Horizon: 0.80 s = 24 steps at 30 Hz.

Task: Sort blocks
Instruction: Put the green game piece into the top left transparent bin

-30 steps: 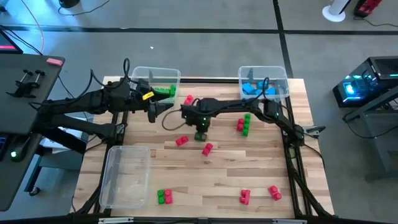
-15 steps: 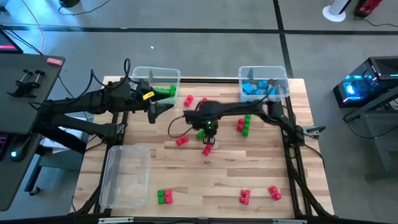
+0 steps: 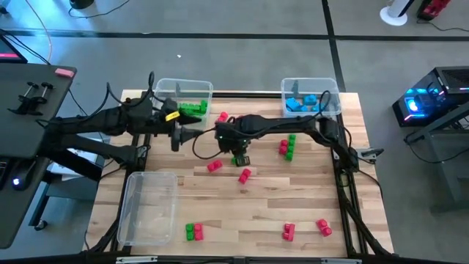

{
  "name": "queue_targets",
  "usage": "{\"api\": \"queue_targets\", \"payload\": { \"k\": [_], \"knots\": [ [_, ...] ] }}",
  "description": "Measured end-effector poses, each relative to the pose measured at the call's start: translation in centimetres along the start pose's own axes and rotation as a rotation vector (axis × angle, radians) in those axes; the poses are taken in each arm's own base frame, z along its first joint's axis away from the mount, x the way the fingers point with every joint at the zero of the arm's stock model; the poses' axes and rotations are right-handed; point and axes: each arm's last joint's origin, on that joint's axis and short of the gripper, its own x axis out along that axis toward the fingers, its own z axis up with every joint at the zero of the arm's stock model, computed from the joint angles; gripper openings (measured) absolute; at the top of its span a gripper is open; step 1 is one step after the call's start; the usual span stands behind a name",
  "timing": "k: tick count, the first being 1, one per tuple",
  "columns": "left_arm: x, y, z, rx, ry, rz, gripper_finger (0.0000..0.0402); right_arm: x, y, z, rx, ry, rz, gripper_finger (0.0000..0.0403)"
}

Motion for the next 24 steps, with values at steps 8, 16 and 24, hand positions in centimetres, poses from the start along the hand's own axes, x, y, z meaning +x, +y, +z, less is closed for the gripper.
{"api": "queue_targets", "payload": {
  "k": [8, 16, 24],
  "knots": [
    [-0.5, -0.9, -0.3, 0.01, 0.002, -0.037, 0.0268, 2.4, 0.2, -0.3, -0.137, 0.075, 0.039, 0.0126],
    [-0.5, -0.8, -0.3, -0.007, -0.015, 0.015, 0.0268, 4.0, -0.4, -1.7, -0.277, 0.133, 0.071, 0.0146],
    [-0.5, -0.8, -0.3, -0.014, -0.021, 0.028, 0.0268, 6.1, -0.8, -3.0, -0.248, 0.147, 0.068, 0.0146]
  ]
}}
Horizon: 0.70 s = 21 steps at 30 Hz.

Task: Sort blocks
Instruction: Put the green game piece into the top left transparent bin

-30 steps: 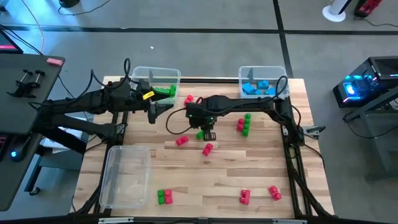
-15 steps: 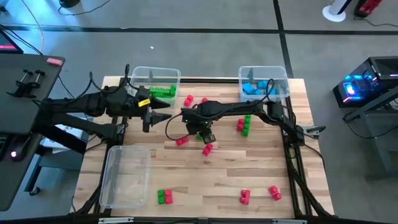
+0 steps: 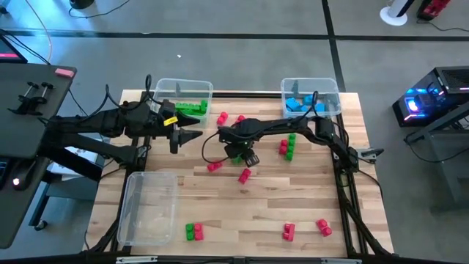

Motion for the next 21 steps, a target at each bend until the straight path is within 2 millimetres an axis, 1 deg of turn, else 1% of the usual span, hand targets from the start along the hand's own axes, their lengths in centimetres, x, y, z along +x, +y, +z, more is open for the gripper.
{"api": "queue_targets", "payload": {
  "k": [5, 7, 10, 16, 21],
  "knots": [
    [0.0, 0.0, 0.0, 0.0, -0.001, 0.001, 0.0268, -0.2, 0.2, 0.8, -0.039, -0.033, -0.043, 0.0146],
    [0.0, 0.0, 0.0, 0.0, -0.001, 0.001, 0.0268, -0.2, 0.2, 0.8, -0.08, -0.034, -0.046, 0.0146],
    [0.0, 0.0, 0.0, 0.001, 0.0, 0.001, 0.0268, 0.2, 0.3, 0.5, -0.127, -0.008, -0.049, 0.0144],
    [0.0, 0.0, 0.0, 0.002, 0.0, 0.001, 0.0268, 0.8, 0.4, 0.1, -0.102, 0.005, -0.057, 0.0133],
    [0.0, 0.0, 0.0, 0.003, 0.0, 0.001, 0.0268, 0.8, 0.6, 0.3, -0.096, -0.013, -0.043, 0.0128]
  ]
}}
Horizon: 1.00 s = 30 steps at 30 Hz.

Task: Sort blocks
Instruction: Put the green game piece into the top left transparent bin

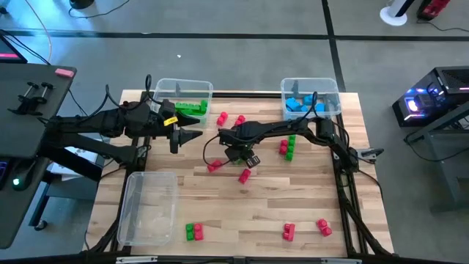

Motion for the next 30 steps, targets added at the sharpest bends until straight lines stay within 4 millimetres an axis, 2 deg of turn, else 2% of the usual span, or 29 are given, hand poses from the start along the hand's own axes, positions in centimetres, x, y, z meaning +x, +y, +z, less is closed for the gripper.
{"api": "queue_targets", "payload": {
  "k": [6, 13, 16, 19, 22, 25, 30],
  "knots": [
    [0.0, 0.0, 0.0, 0.0, 0.001, 0.0, 0.0268, 0.1, 0.0, 0.0, 0.007, -0.001, 0.004, 0.0109],
    [0.0, 0.0, 0.0, 0.0, 0.001, 0.0, 0.0268, -0.2, -0.1, 0.1, 0.122, -0.01, 0.004, 0.001],
    [0.0, 0.0, 0.0, 0.019, 0.001, 0.0, 0.0268, -1.0, -0.4, 0.6, 0.161, -0.029, 0.002, 0.0016],
    [-0.1, 0.0, 0.1, 0.062, 0.001, 0.001, 0.0268, -2.7, -1.0, 1.3, 0.177, -0.061, -0.018, 0.0012],
    [-1.0, -0.3, 1.1, 0.141, -0.038, -0.012, 0.0268, -4.7, -1.8, 1.6, 0.186, -0.079, -0.033, 0.0003],
    [-3.2, -0.4, 2.9, 0.233, -0.128, 0.006, 0.0268, -7.1, -2.9, 1.6, 0.215, -0.106, -0.056, 0.0005],
    [-7.3, 0.0, 5.1, 0.322, -0.243, 0.161, 0.0268, -12.0, -5.0, 1.0, 0.286, -0.183, -0.104, 0.0002]
  ]
}}
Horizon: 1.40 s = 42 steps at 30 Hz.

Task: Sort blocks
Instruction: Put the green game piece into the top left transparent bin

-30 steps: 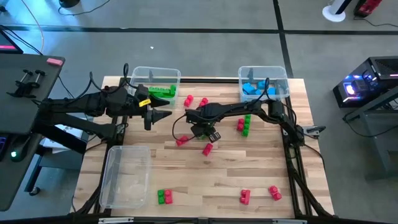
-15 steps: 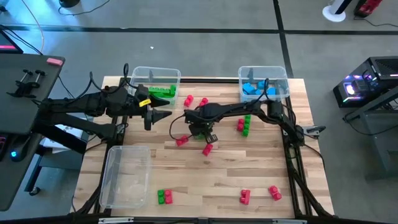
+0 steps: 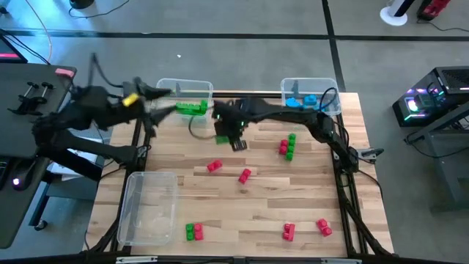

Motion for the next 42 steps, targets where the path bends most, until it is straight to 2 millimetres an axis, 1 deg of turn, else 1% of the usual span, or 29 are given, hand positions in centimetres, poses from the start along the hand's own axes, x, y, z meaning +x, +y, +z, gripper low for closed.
{"api": "queue_targets", "payload": {
  "k": [2, 4, 6, 8, 10, 12, 13, 17, 20, 26, 30, 36, 39, 42],
  "knots": [
    [-1.1, 0.6, 0.2, 0.026, 0.002, 0.073, 0.0268, -2.3, -0.9, 0.3, 0.04, -0.055, -0.012, 0.0001],
    [-2.0, 1.2, -0.1, 0.046, 0.027, 0.136, 0.0268, -4.2, -1.7, 0.6, 0.079, -0.141, -0.018, 0.0001],
    [-2.4, 1.5, -0.8, 0.041, 0.059, 0.177, 0.0268, -6.1, -1.8, 0.4, 0.127, -0.25, -0.018, 0.0001],
    [-2.3, 1.6, -1.8, 0.021, 0.092, 0.181, 0.0268, -8.2, -1.9, 0.4, 0.177, -0.364, 0.006, 0.0001],
    [-1.7, 1.3, -2.9, -0.005, 0.107, 0.154, 0.0268, -10.1, -1.9, 0.4, 0.212, -0.455, 0.026, 0.0001],
    [-0.8, 0.8, -4.1, -0.033, 0.1, 0.093, 0.0268, -11.4, -1.9, 0.8, 0.223, -0.546, 0.021, 0.0],
    [-0.2, 0.5, -4.5, -0.056, 0.071, 0.053, 0.0268, -12.1, -1.8, 1.0, 0.225, -0.593, 0.021, 0.0],
    [2.5, -1.0, -6.2, -0.105, -0.08, -0.1, 0.0268, -13.9, -1.6, 1.9, 0.236, -0.751, 0.074, 0.0],
    [3.7, -1.5, -7.1, -0.098, -0.133, -0.121, 0.0268, -14.6, -1.1, 2.5, 0.23, -0.818, 0.096, 0.0],
    [4.9, -2.0, -7.4, -0.093, -0.121, -0.139, 0.0268, -14.9, -0.1, 3.2, 0.193, -0.853, 0.098, 0.0],
    [5.1, -2.2, -7.3, -0.096, -0.135, -0.17, 0.0268, -15.0, 0.2, 3.5, 0.178, -0.869, 0.096, 0.0],
    [5.1, -2.2, -7.0, -0.125, -0.172, -0.178, 0.0264, -15.4, 0.0, 3.9, 0.185, -0.928, 0.085, 0.0],
    [5.1, -2.2, -6.9, -0.127, -0.174, -0.159, 0.0249, -15.5, 0.1, 4.0, 0.187, -0.939, 0.07, 0.0],
    [5.1, -2.1, -6.9, -0.13, -0.177, -0.135, 0.0226, -15.4, 0.3, 4.1, 0.214, -0.923, 0.008, 0.0]
  ]
}}
